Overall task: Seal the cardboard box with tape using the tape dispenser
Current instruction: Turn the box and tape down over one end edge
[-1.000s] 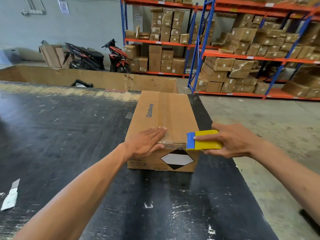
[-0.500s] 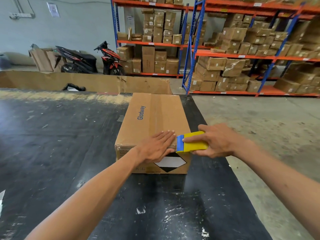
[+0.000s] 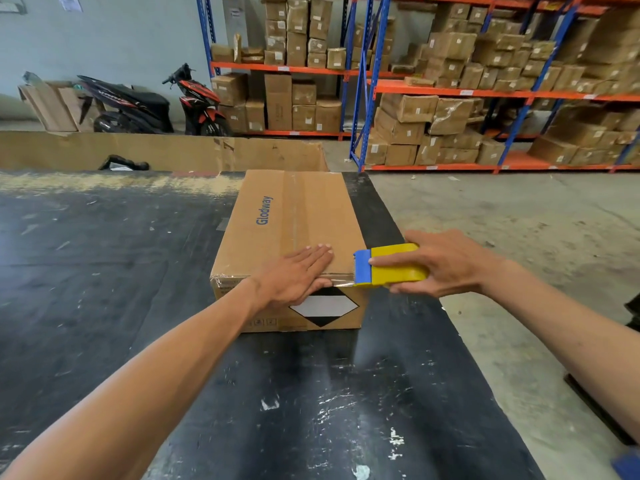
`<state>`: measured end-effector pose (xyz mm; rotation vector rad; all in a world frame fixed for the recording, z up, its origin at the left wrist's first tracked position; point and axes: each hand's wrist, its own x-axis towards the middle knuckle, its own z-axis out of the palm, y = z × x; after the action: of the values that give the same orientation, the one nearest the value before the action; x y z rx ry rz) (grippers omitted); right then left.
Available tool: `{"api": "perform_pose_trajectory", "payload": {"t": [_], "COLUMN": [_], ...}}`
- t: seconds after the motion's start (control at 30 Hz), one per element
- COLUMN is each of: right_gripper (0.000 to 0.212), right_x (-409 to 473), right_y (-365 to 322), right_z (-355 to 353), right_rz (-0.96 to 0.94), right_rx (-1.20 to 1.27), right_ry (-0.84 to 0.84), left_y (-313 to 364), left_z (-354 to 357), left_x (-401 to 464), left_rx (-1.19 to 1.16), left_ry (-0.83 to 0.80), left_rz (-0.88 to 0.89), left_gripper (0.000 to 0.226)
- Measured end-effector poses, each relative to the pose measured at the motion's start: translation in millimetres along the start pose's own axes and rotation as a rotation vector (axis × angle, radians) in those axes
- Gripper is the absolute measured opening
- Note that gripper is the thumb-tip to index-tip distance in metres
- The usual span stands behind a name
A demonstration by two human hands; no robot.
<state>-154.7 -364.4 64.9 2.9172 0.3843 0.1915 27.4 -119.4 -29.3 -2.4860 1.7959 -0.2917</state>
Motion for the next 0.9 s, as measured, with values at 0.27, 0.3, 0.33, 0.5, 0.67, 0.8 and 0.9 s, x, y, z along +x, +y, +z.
{"api": "perform_pose_trajectory", "payload": {"t": [0.27, 0.3, 0.33, 0.5, 0.67, 0.8, 0.9], "right_gripper": [0.063, 0.063, 0.063, 0.057, 0.058, 0.054, 0.055], "right_x": [-32.3, -33.3, -33.8, -34.5, -31.8, -30.6, -34.8], "right_y": [36.5, 38.9, 40.5, 43.2, 43.7, 43.9, 43.0], "right_z": [21.9, 28.1, 33.5, 47.6, 50.9, 48.7, 49.3], "right_rz": [0.014, 0.004, -0.006, -0.004, -0.058, -0.073, -0.043], "right_rx": [0.111, 0.112, 0.105, 0.097, -0.003, -0.031, 0.02], "right_ry": [0.018, 0.039, 0.061, 0.095, 0.119, 0.147, 0.127], "left_y": [-0.5, -0.6, -0.1, 2.7, 24.8, 48.3, 44.1], "left_z": [-2.3, -2.4, -3.2, -7.6, -16.3, -11.1, -1.7], "left_x": [-0.6, -0.7, -0.7, -2.3, 14.2, 45.7, 48.7], "left_rx": [0.022, 0.029, 0.029, 0.001, 0.123, 0.115, 0.089], "left_ry": [-0.011, -0.015, -0.022, -0.03, 0.024, 0.053, -0.023], "left_rz": [0.007, 0.007, 0.008, 0.012, -0.038, -0.021, -0.002], "left_gripper": [0.075, 0.074, 0.073, 0.067, 0.078, 0.081, 0.077]}}
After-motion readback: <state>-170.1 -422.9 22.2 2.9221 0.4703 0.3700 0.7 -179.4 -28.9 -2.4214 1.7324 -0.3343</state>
